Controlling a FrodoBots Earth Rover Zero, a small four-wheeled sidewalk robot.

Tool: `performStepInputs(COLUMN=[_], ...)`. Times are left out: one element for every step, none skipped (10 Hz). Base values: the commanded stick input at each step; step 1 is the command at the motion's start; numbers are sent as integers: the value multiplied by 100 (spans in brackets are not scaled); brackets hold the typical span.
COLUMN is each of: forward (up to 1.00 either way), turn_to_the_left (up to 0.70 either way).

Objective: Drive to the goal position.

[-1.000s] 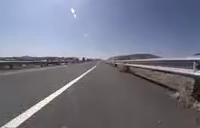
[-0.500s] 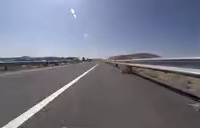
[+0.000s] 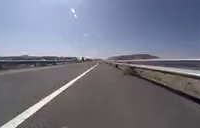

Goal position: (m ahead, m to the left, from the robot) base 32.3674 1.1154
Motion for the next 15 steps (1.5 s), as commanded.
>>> performStepInputs(forward=[100, 100, 100, 100, 100, 100, 100, 100, 100, 100, 100, 100, 100, 100, 100], turn_to_the_left=[0, 0, 0, 0, 0, 0, 0, 0, 0, 0, 0, 0, 0, 0, 0])
